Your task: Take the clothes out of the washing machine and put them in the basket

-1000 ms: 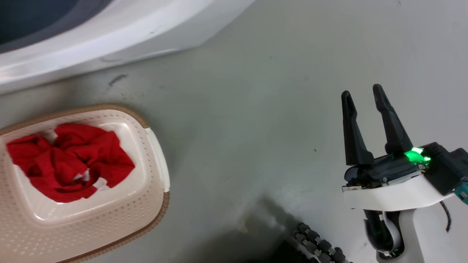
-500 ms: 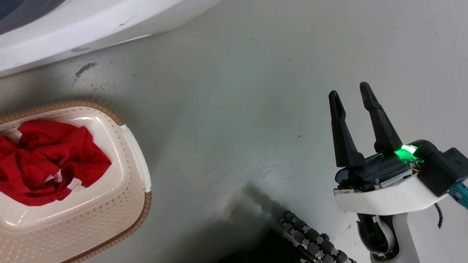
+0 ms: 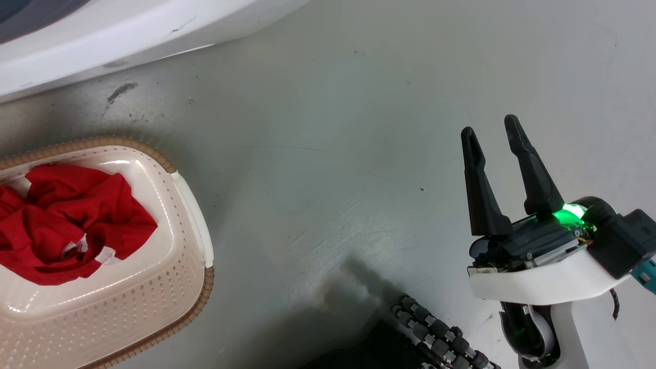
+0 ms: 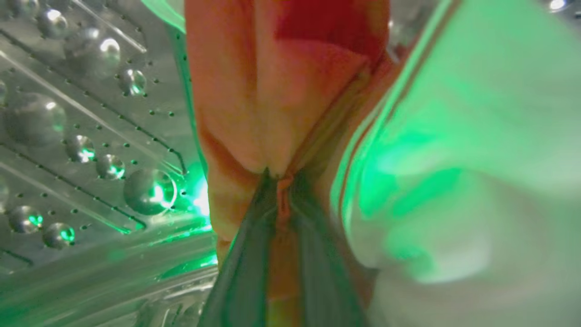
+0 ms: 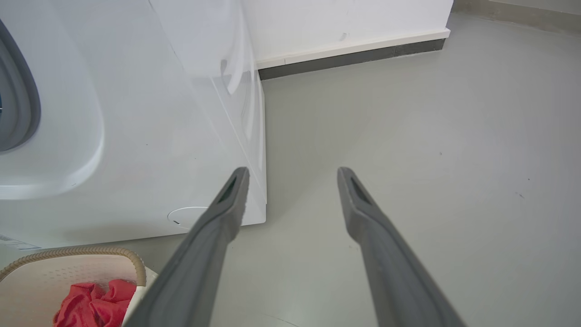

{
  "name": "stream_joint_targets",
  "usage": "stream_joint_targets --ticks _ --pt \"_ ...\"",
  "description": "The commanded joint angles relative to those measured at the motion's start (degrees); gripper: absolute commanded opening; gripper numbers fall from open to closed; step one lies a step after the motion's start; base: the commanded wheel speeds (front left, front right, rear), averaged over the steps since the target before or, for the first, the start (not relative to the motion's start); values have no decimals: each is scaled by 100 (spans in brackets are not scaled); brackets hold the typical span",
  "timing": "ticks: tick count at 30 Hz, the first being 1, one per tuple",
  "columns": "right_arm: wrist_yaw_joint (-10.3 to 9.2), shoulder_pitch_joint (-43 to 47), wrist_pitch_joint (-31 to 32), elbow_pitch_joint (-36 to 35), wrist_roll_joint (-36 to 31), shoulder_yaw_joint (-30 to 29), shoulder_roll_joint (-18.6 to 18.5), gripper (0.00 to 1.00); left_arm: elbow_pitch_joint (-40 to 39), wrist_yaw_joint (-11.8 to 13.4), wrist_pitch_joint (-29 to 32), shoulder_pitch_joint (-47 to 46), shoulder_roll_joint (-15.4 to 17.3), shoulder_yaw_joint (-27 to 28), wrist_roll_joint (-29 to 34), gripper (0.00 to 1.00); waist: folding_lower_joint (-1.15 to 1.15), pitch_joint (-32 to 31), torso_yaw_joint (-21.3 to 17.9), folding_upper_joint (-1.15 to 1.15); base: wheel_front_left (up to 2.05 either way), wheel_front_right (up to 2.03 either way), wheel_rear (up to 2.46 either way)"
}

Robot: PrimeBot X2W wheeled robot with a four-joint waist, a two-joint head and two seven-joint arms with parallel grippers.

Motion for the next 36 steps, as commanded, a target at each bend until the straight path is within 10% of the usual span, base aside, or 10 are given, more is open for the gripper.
stream_joint_targets --ticks 1,36 --pt "-4 -100 -14 -10 12 2 7 100 34 -25 -188 108 22 -32 -14 0 0 -11 -2 0 0 0 0" --pt "-4 365 -14 428 -1175 -715 3 100 -1268 27 -4944 3732 -109 -637 -947 0 0 -2841 1432 0 0 0 0"
